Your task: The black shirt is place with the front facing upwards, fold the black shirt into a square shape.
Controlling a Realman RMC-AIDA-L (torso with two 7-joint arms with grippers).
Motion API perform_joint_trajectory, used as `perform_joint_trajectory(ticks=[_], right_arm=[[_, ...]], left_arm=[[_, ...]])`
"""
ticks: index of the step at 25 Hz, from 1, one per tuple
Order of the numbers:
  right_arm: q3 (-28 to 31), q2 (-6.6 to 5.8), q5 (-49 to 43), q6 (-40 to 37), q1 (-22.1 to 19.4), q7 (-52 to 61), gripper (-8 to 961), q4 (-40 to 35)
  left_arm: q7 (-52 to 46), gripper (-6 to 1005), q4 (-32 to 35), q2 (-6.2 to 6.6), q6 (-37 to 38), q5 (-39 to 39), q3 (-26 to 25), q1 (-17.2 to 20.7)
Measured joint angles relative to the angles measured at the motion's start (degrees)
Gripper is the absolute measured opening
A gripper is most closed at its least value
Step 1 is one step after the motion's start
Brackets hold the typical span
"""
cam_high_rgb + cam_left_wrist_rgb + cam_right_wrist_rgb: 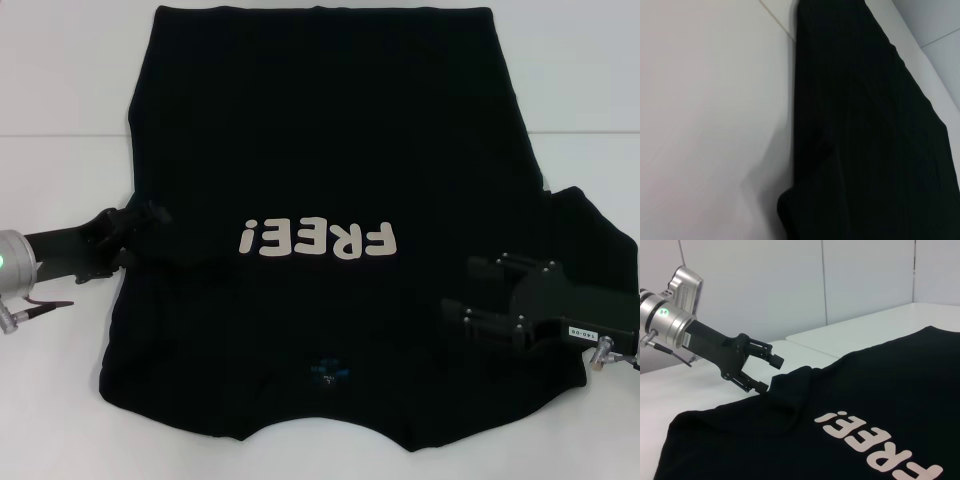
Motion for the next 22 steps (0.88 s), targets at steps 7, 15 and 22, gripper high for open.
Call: perform_joint_trajectory(ticks=[7, 15, 22], right_arm=[[0.00, 0.00, 0.00, 0.00, 0.01, 0.00, 758, -0.08], [0.00, 0.00, 0.00, -0.25, -0.09, 0.00, 758, -0.11], [0.00, 0.00, 0.00, -0.23, -0.16, 0.00, 758, -0.02]], left_arm=[[-0.05, 928, -0.09, -0.40, -1.59, 0.20, -0.04, 0.02], [-0.18, 927, -0.08, -0.26, -4.32, -0.15, -1.54, 0.25], [-0.18, 926, -0.08, -0.55, -6.80, -0.15, -1.40, -0.29]])
